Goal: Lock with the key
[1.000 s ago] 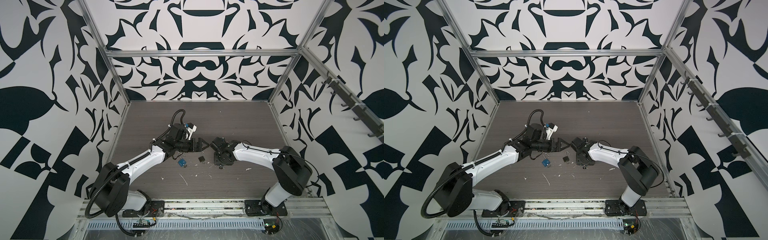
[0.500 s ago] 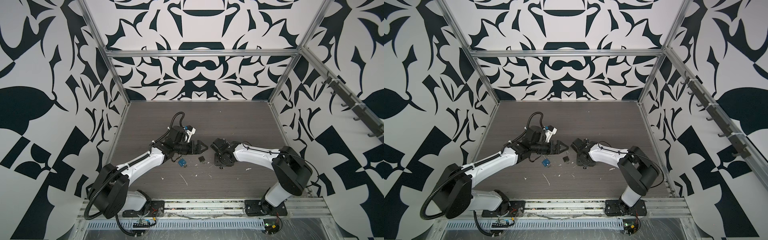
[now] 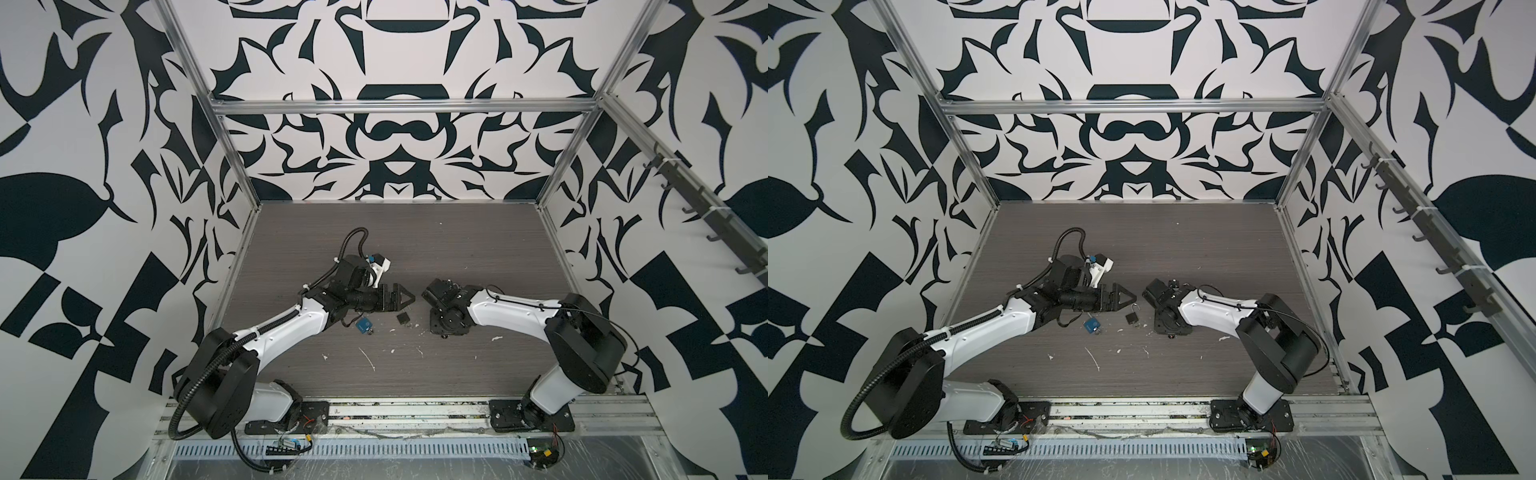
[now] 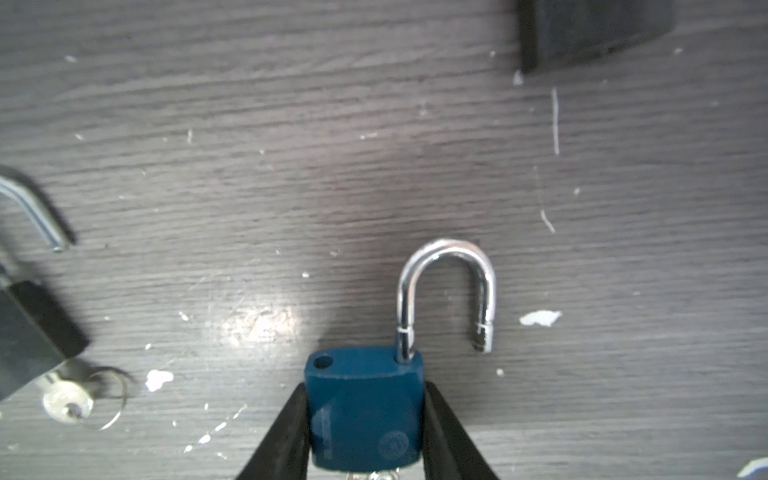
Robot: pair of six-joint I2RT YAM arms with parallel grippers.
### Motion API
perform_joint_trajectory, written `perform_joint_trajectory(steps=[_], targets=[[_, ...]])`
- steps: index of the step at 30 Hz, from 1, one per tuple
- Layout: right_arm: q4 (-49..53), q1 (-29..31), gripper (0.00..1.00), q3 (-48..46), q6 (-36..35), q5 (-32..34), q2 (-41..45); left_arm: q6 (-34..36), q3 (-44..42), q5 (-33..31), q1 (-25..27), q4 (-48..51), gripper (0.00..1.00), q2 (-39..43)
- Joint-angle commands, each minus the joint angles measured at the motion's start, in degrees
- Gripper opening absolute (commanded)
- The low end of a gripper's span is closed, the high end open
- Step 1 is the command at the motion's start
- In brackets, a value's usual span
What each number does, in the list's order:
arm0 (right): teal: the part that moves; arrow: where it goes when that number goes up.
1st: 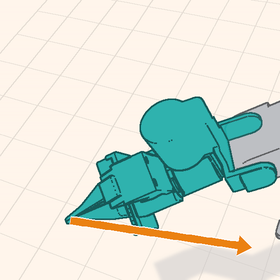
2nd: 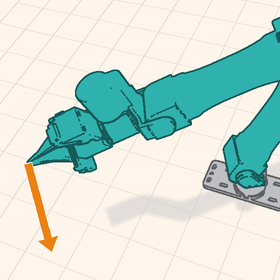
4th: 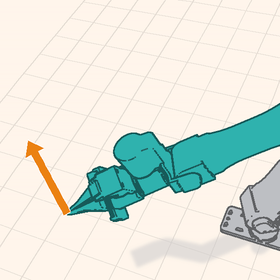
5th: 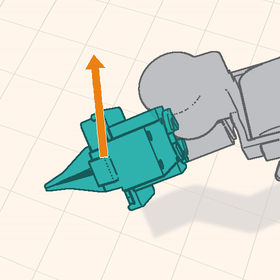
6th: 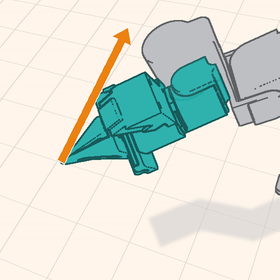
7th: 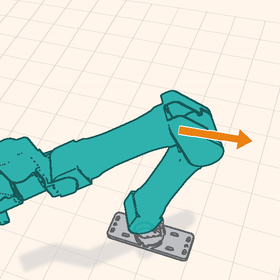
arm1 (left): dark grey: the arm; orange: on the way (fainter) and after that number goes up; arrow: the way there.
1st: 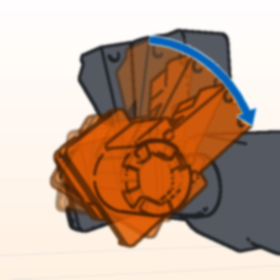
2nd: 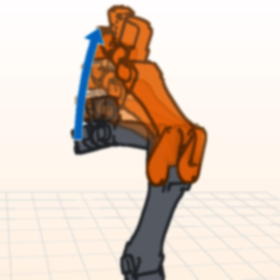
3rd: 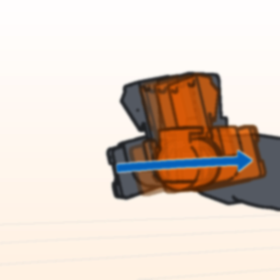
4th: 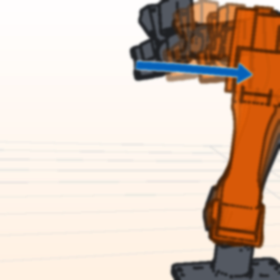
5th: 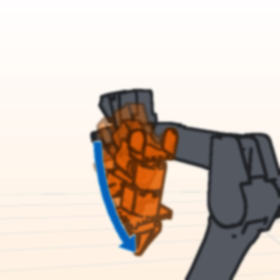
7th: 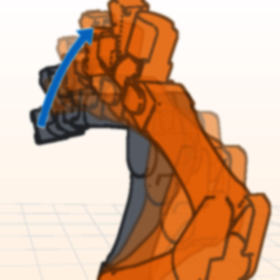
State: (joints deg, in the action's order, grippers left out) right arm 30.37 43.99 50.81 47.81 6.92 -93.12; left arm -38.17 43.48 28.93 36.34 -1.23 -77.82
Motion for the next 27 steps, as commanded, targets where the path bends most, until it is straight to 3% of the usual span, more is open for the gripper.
perform_joint_trajectory(steps=[1, 6, 16, 27], targets=[[2.4, 0.0, 0.38, -1.1, 0.5, 0.4, 1.2, -0.7, -1.3, 1.2, -0.1, -1.5, 0.99, 1.0], [2.6, -0.1, 0.31, -0.4, -2.7, 0.6, 2.6, -2.5, -2.2, 2.1, -0.1, -4.1, 0.99, -0.2], [1.8, -0.4, 0.22, 3.5, -16.7, 0.8, 8.2, -2.3, -1.7, 2.2, -3.1, -1.9, 0.95, -0.2], [-8.3, -0.4, 0.20, 0.7, -24.5, -10.7, 15.3, -4.5, -2.2, 5.2, -4.9, -3.0, 0.83, -0.6]])
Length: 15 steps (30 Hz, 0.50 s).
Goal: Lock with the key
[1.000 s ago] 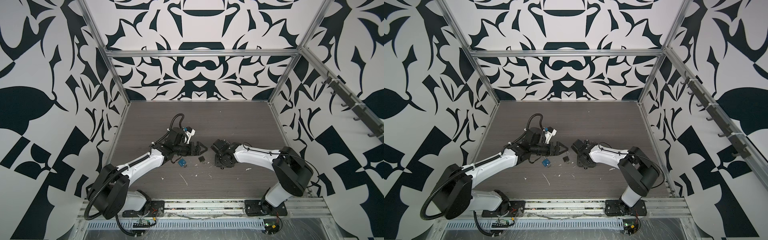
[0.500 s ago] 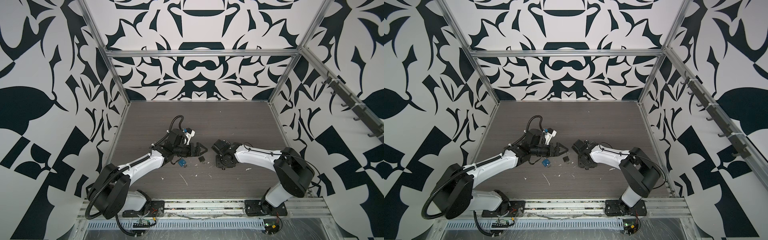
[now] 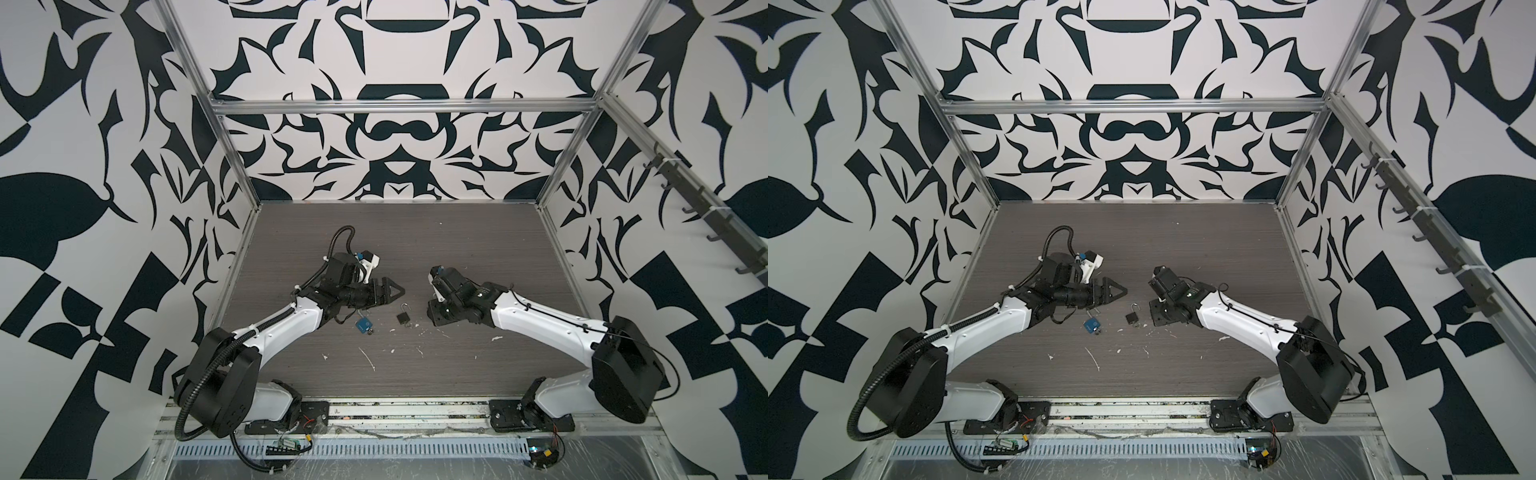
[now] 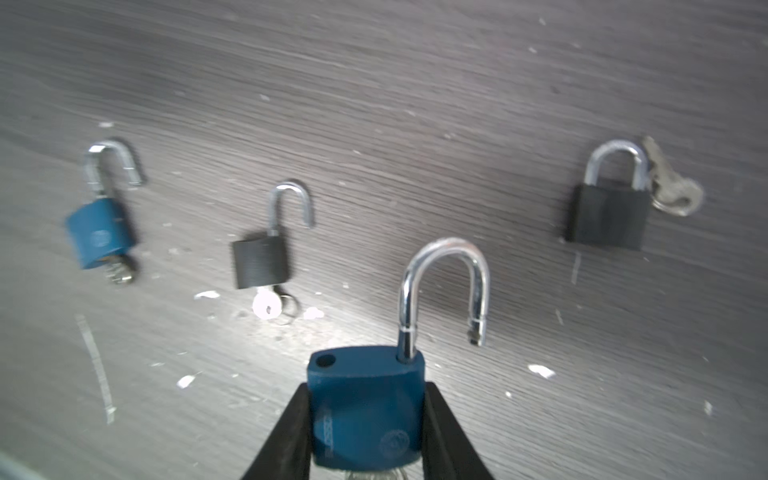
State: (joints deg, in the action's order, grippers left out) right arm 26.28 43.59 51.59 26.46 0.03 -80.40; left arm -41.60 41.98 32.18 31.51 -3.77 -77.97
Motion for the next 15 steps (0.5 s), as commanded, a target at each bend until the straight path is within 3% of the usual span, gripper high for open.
perform_joint_trajectory(steps=[1, 7, 15], targets=[[-4.9, 0.1, 0.20, -0.1, -3.6, -4.9, 3.0, -1.4, -0.7, 2.1, -0.1, -1.0, 0.81, -0.7], [-7.0, 1.8, 0.20, 0.3, -5.2, -7.7, 4.5, -2.7, 0.6, 3.4, 0.0, -2.9, 0.73, -2.9], [-9.1, 3.1, 0.20, 1.2, -4.6, -9.9, 4.8, -2.5, 2.3, 4.1, 1.2, -2.7, 0.70, -4.4]])
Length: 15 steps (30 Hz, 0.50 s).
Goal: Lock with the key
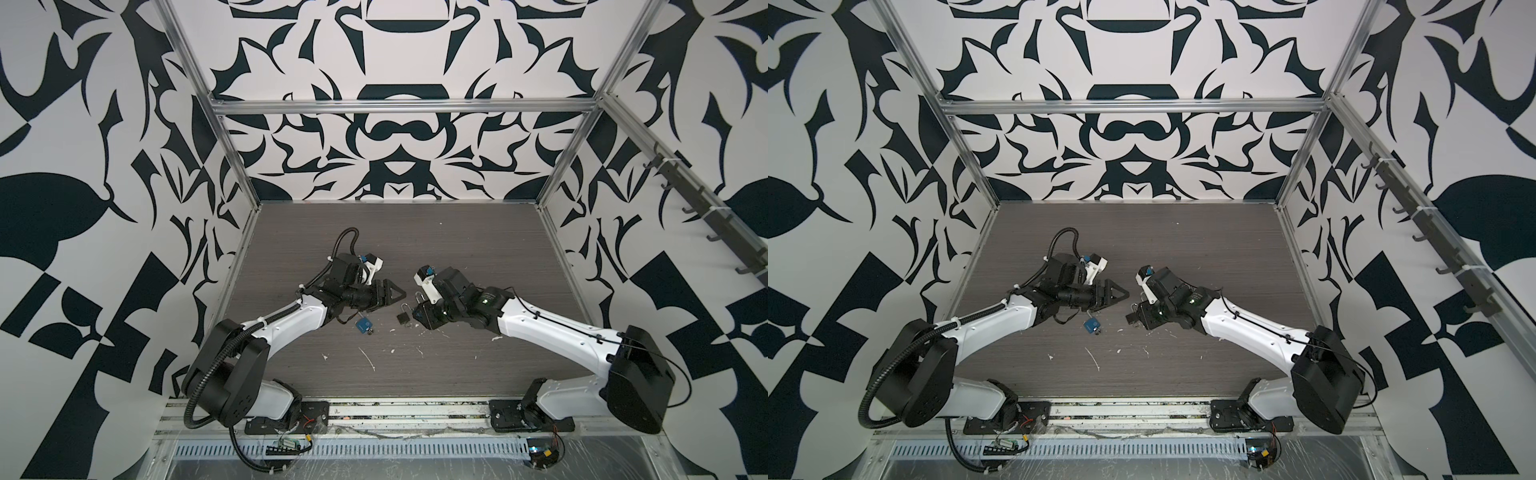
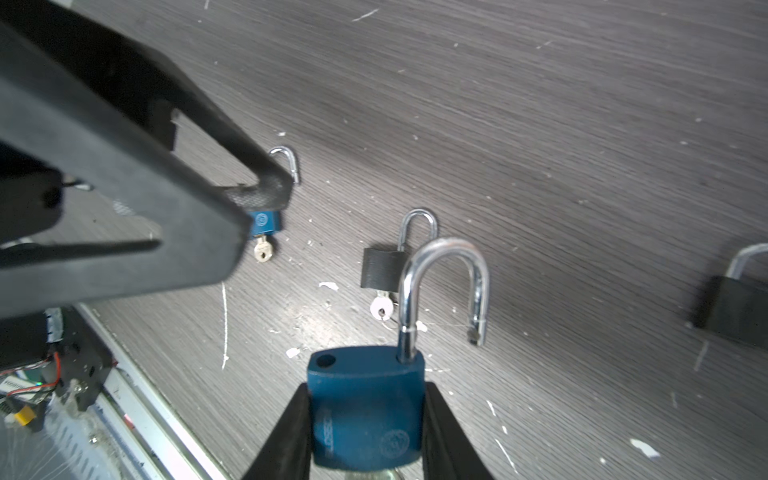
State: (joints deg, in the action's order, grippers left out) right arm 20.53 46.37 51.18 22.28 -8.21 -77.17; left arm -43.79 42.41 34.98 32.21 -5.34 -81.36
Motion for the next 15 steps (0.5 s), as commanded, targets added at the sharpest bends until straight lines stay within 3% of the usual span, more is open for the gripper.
perform_joint_trajectory(steps=[1, 15], targets=[[-3.5, 0.4, 0.19, 1.8, -0.4, -1.7, 1.4, -0.3, 2.1, 1.4, 0.7, -1.2, 0.70, -1.4], [-4.0, 2.1, 0.19, 3.8, -0.4, -1.8, 0.0, -0.9, 7.1, 2.6, 4.4, -3.1, 0.60, -7.7]])
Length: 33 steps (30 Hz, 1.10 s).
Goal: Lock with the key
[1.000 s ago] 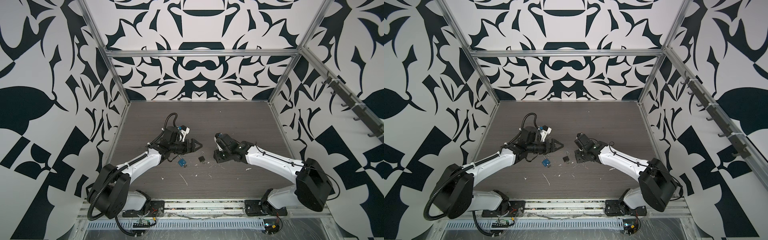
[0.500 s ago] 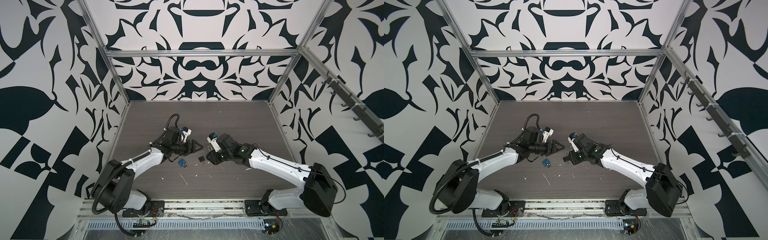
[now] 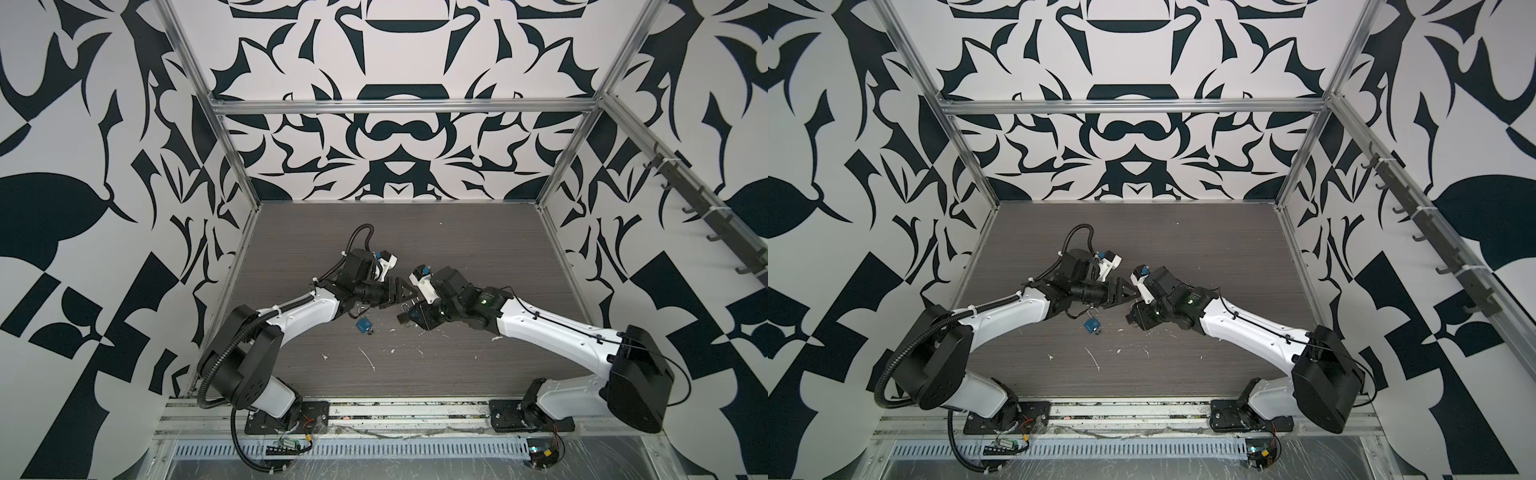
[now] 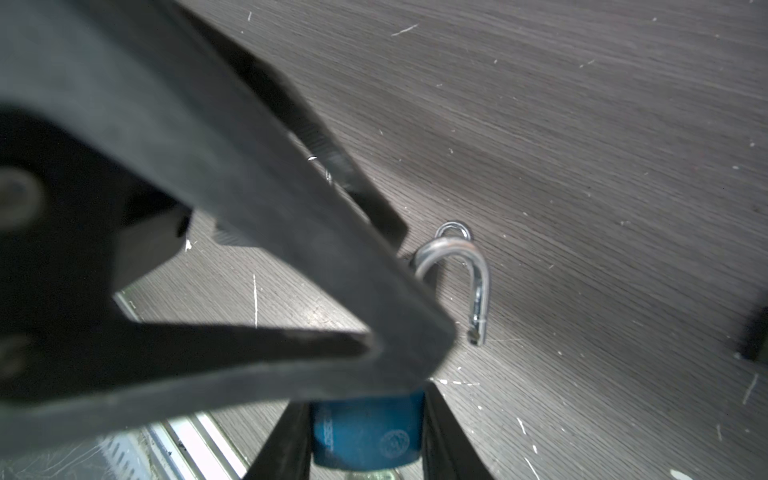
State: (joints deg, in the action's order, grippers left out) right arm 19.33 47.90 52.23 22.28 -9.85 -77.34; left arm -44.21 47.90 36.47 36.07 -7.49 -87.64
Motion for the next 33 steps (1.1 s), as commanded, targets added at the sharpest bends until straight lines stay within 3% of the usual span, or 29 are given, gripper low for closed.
perform_joint_trajectory(steps=[1, 8, 15, 20, 23, 33], targets=[[-2.8, 0.5, 0.20, 2.9, -0.5, -0.2, 0.1, -0.5, 1.8, 1.3, 0.8, -1.0, 0.59, -1.9], [-2.6, 0.9, 0.19, 3.3, -0.6, -0.1, -0.6, -0.4, 2.7, 1.7, 1.6, -1.2, 0.42, -3.8], [-3.2, 1.1, 0.20, 3.2, -0.7, 1.4, -0.9, -0.4, 3.2, 2.4, 1.9, -1.3, 0.17, -5.0], [-4.2, 1.0, 0.20, 3.2, -0.8, 1.4, -1.1, -0.4, 2.5, 2.4, 1.9, -2.1, 0.10, -4.6], [-4.7, 1.0, 0.21, 3.1, -0.9, 1.5, -1.1, -0.5, 2.2, 2.4, 1.9, -2.2, 0.00, -4.5], [-9.4, 1.0, 0.53, 2.8, -0.8, -0.3, 1.1, -4.6, 0.2, -4.6, 0.3, -4.8, 0.00, 4.0]])
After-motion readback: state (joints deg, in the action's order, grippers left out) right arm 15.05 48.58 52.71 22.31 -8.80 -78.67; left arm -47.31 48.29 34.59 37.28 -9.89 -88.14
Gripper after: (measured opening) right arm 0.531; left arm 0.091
